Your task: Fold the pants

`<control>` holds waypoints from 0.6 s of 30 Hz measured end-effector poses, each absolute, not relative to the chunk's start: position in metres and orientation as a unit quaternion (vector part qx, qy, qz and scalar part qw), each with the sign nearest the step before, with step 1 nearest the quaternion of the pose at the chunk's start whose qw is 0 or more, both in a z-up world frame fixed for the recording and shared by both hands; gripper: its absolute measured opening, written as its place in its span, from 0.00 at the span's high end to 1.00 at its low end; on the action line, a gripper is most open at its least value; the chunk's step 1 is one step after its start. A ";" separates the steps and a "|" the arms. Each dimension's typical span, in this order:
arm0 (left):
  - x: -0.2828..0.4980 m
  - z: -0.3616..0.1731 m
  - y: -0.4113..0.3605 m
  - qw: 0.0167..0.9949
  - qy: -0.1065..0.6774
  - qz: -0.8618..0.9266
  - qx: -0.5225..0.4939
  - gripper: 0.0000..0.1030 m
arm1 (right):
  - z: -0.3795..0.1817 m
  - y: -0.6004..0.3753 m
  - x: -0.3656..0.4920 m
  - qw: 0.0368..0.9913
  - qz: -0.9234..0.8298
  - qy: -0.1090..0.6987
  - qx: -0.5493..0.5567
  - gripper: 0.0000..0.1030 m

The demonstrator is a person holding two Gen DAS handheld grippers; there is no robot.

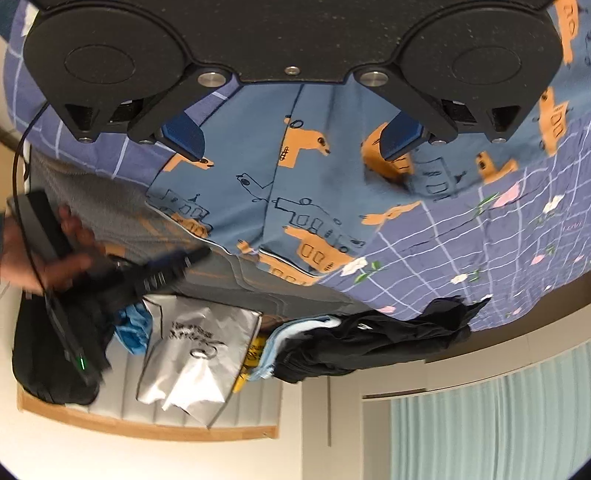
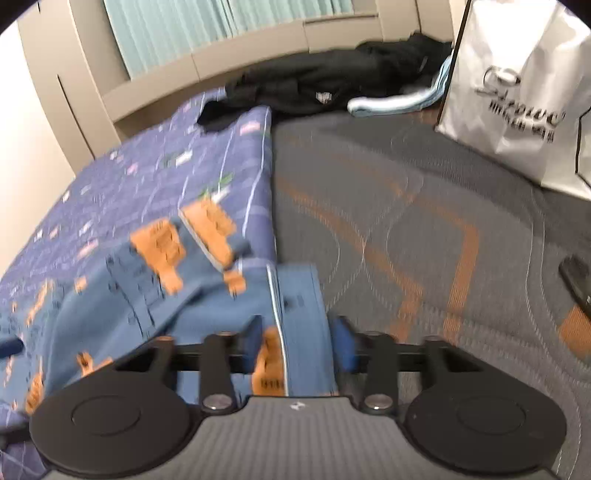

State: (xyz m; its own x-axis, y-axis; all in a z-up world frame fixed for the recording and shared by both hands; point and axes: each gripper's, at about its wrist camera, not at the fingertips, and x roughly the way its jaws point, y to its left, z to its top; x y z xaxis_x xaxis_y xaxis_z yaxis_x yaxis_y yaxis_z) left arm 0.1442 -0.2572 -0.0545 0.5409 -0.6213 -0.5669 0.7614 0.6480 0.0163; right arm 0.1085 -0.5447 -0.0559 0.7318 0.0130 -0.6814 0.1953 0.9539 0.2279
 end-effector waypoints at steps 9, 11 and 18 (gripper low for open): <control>0.145 -0.070 -0.291 0.845 0.262 -0.403 0.233 0.32 | -0.042 -0.535 0.163 0.920 0.010 0.359 0.153 0.45; 0.146 -0.074 -0.297 0.838 0.269 -0.399 0.256 0.46 | -0.044 -0.532 0.174 0.918 0.015 0.366 0.152 0.46; 0.145 -0.076 -0.302 0.834 0.267 -0.392 0.282 0.52 | -0.054 -0.531 0.198 0.907 0.014 0.385 0.173 0.76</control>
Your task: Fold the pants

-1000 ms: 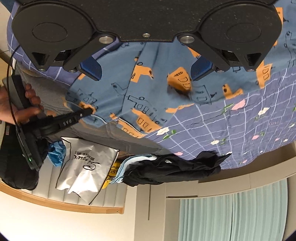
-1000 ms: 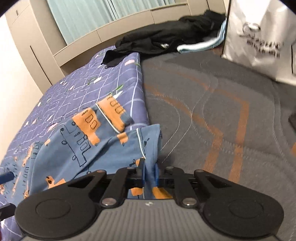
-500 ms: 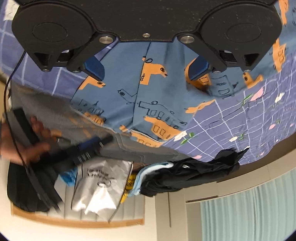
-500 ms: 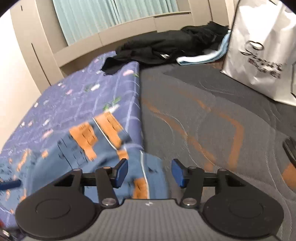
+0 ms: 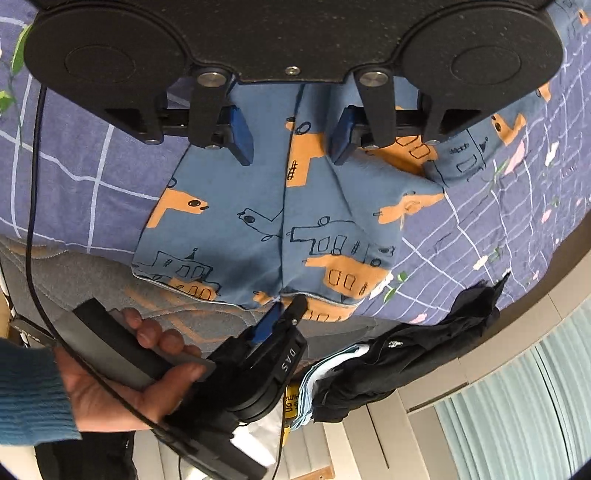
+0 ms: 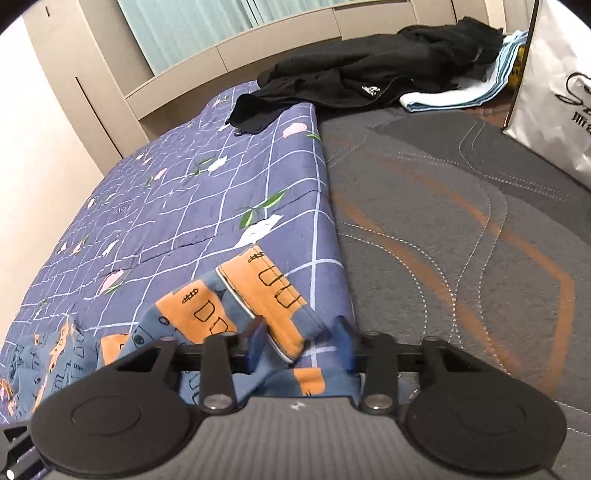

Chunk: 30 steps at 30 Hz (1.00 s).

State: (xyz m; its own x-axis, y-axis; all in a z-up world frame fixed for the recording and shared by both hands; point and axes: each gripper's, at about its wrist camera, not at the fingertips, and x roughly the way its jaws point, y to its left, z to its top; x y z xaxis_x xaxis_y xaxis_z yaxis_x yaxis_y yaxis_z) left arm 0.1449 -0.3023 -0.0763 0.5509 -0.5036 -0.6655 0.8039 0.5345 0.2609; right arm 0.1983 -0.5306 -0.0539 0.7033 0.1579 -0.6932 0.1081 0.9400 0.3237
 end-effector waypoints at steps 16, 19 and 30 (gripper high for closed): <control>0.141 -0.086 -0.326 0.834 0.250 -0.361 0.333 0.78 | -0.016 -0.542 0.177 0.914 0.028 0.354 0.194 0.93; 0.142 -0.081 -0.324 0.837 0.257 -0.353 0.330 1.00 | -0.007 -0.547 0.169 0.916 0.026 0.344 0.205 0.94; 0.116 -0.071 -0.319 0.820 0.230 -0.408 0.328 1.00 | -0.004 -0.568 0.088 0.923 -0.019 0.312 0.224 0.94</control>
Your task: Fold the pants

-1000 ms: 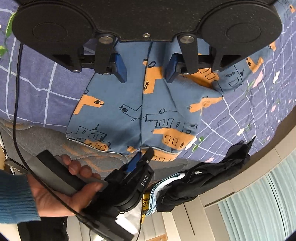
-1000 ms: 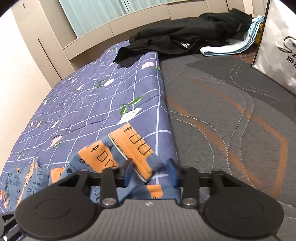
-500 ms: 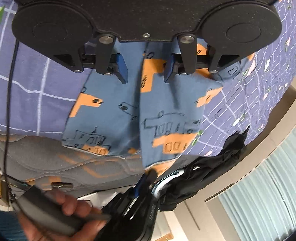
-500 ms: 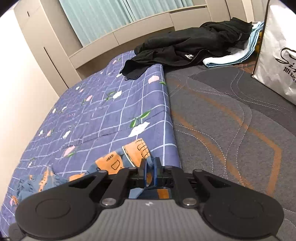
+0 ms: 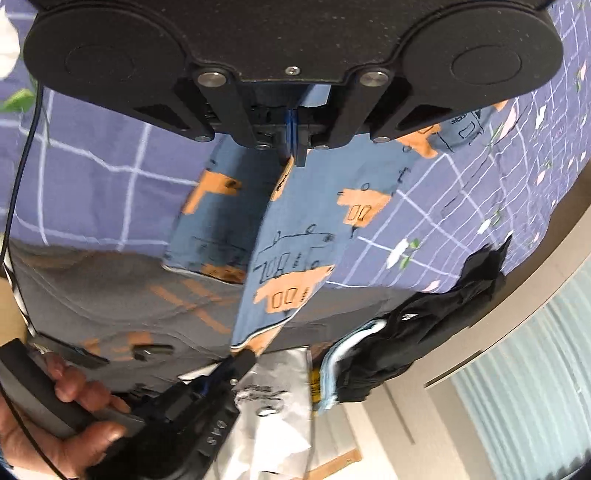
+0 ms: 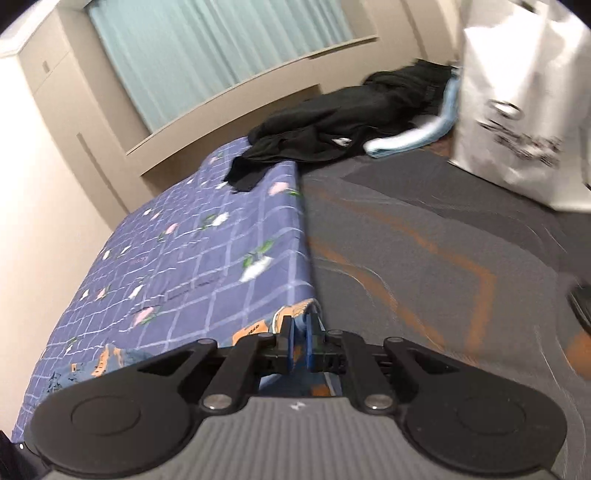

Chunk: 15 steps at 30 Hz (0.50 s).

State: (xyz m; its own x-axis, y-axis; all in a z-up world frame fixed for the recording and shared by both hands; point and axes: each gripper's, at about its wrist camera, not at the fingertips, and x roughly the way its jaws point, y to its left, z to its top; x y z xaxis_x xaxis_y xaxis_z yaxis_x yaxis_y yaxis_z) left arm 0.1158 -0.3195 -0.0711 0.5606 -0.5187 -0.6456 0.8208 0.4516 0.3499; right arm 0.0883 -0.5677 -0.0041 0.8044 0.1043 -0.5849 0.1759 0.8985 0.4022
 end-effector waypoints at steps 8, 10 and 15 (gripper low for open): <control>0.110 -0.087 -0.321 0.807 0.240 -0.420 0.339 1.00 | -0.055 -0.572 0.043 0.901 -0.069 0.335 0.268 0.94; 0.113 -0.085 -0.317 0.807 0.244 -0.424 0.330 1.00 | -0.061 -0.572 0.037 0.899 -0.076 0.335 0.274 0.94; 0.116 -0.086 -0.313 0.806 0.242 -0.432 0.324 1.00 | -0.065 -0.566 0.029 0.896 -0.092 0.337 0.274 0.94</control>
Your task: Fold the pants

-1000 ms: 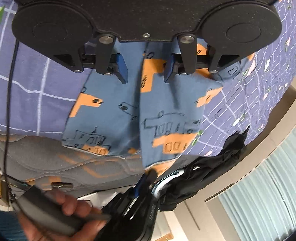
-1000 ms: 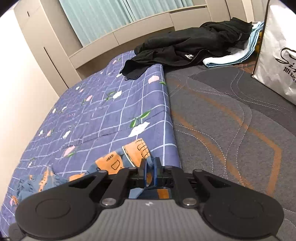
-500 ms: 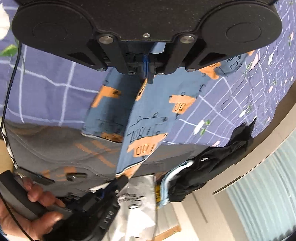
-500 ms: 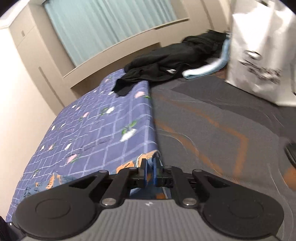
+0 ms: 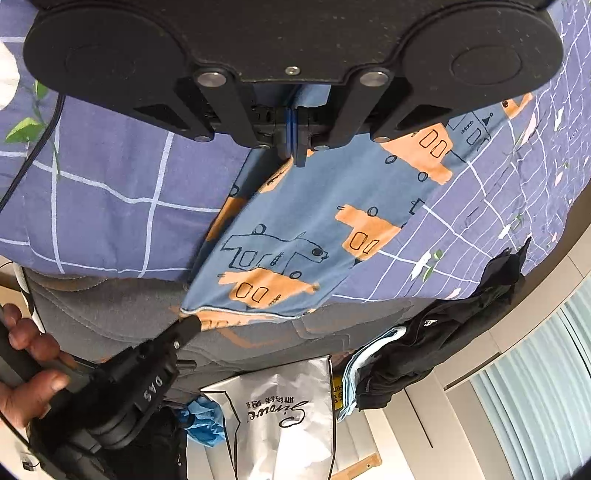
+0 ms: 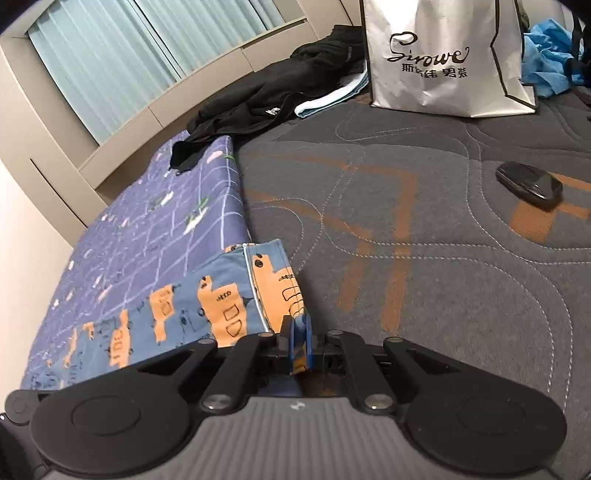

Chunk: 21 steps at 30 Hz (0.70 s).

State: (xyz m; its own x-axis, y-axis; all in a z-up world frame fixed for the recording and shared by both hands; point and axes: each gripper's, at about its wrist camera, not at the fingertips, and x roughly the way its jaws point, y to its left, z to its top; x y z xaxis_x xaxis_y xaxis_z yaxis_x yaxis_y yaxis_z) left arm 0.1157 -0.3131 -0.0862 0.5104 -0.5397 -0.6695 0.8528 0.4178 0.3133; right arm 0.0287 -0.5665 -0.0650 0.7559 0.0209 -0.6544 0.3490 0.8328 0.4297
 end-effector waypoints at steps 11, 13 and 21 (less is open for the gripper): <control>0.140 -0.053 -0.260 0.822 0.280 -0.447 0.218 0.44 | -0.072 -0.562 0.035 0.890 -0.110 0.349 0.271 0.85; 0.156 -0.046 -0.242 0.836 0.282 -0.423 0.206 0.36 | -0.071 -0.561 0.034 0.892 -0.119 0.343 0.270 0.72; 0.259 -0.044 -0.163 0.903 0.311 -0.248 0.163 0.25 | -0.068 -0.544 0.008 0.904 -0.101 0.315 0.271 0.17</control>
